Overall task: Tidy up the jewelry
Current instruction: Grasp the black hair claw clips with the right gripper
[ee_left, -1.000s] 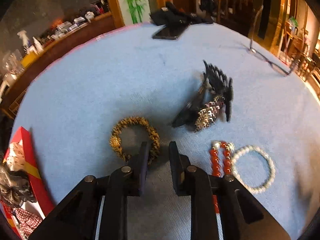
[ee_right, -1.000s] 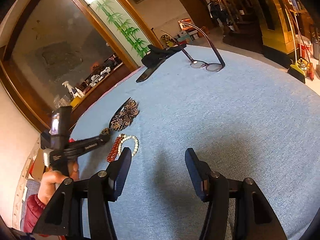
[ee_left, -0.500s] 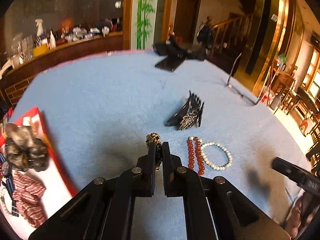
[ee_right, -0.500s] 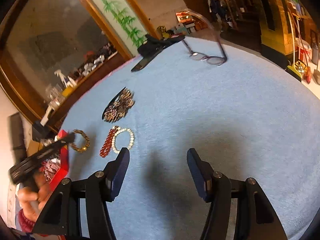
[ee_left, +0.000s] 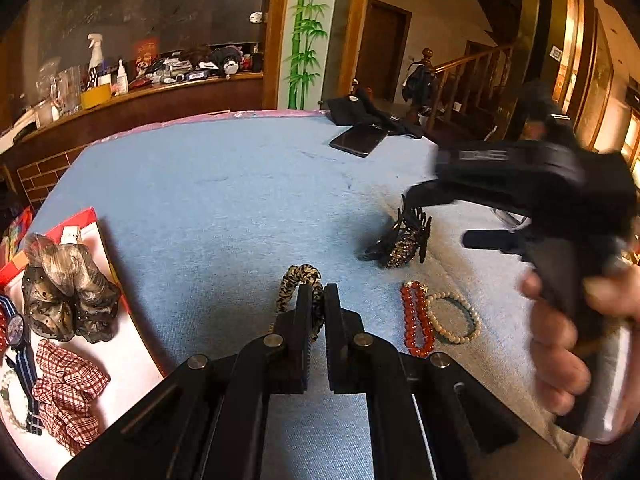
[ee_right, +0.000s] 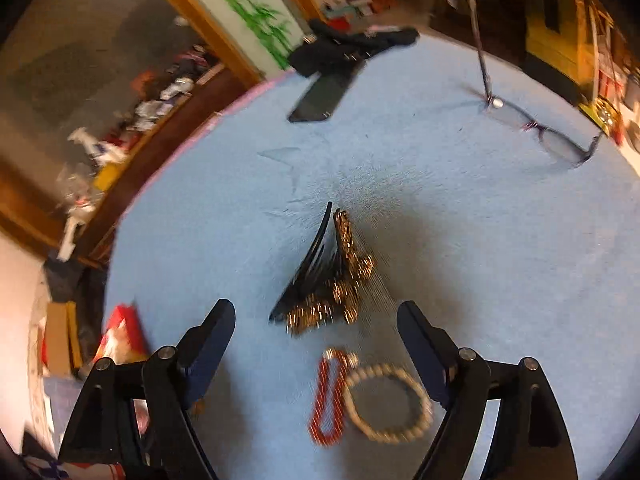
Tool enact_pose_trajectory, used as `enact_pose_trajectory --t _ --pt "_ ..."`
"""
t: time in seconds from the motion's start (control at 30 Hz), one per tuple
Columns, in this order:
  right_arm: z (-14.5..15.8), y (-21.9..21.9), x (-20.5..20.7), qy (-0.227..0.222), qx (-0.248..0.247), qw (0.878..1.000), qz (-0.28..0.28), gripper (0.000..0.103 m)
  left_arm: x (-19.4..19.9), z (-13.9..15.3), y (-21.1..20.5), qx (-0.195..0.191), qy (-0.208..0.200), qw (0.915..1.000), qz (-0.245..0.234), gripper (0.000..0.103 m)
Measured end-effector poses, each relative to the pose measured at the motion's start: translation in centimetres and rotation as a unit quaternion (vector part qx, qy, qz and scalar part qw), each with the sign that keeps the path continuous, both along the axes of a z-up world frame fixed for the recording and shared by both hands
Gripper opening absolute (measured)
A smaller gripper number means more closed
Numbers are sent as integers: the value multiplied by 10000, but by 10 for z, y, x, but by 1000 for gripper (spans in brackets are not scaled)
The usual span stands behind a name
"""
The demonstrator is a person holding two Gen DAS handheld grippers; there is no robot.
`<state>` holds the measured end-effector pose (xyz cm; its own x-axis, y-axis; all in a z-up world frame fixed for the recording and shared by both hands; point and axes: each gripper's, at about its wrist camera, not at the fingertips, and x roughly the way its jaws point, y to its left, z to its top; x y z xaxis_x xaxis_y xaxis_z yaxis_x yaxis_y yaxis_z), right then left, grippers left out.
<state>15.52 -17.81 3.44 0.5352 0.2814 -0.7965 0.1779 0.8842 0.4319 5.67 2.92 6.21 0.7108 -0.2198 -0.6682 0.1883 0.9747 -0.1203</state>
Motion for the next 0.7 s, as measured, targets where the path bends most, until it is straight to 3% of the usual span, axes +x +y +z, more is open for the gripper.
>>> enact_pose_trajectory --t 0.1,0.2,0.27,0.3,0.43,0.53,0.7 --pt "-10 12 24 229 -124 9995 -150 87 3 -1 4 -95 47 9999 24 5" --pt "-19 29 40 530 -681 9962 -122 82 3 -1 4 -124 65 9999 24 5" --pt "-27 36 41 712 -906 9933 -48 58 3 -2 4 -129 84 9999 15 5" --pt "-29 37 40 711 -940 9930 -45 58 4 -2 4 -123 84 9999 17 5" --pt "-26 36 25 377 -1044 9937 133 40 3 -2 2 -83 44 10000 17 5" --pt "-20 29 6 10 -838 9961 284 39 4 -3 1 -43 35 10000 37 5" --pt "-6 23 -40 -1121 -326 9906 712 39 2 -4 -1 28 -46 9999 116 5"
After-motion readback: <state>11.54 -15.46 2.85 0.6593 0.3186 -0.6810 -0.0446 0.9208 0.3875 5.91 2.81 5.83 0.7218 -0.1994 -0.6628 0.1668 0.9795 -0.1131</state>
